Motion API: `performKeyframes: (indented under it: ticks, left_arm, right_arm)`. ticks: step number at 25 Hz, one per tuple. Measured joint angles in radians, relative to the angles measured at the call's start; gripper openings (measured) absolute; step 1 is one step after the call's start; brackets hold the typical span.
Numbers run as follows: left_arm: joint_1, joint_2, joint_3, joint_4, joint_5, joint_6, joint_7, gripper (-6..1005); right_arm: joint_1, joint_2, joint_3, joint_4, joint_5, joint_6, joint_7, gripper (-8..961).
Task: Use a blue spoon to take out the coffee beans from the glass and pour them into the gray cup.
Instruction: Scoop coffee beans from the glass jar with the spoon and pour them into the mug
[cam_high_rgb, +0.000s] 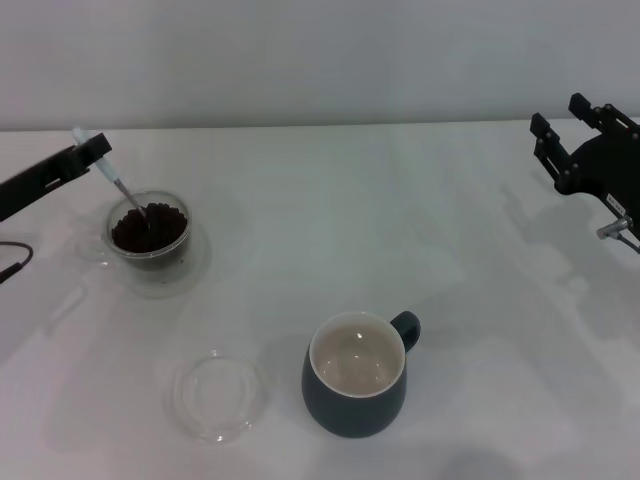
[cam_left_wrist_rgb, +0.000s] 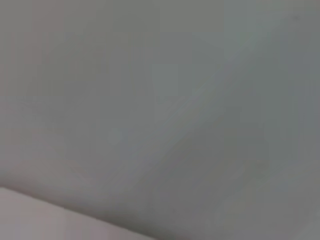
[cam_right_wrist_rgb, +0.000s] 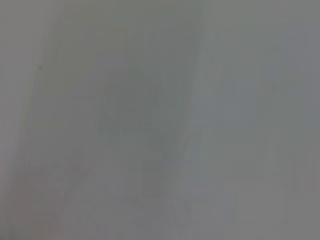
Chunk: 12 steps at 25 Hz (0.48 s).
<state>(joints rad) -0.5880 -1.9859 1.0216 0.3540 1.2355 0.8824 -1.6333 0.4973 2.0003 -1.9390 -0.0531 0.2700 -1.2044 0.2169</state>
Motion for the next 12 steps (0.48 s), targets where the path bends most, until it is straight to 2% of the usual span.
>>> performKeyframes:
  ticks: [12]
  left_arm:
    - [0.049,-0.007,-0.010,-0.021,-0.056,0.027,-0.142,129]
  right_arm:
    - [0.007,0.000,0.007,-0.002,0.000,0.008,-0.001,513]
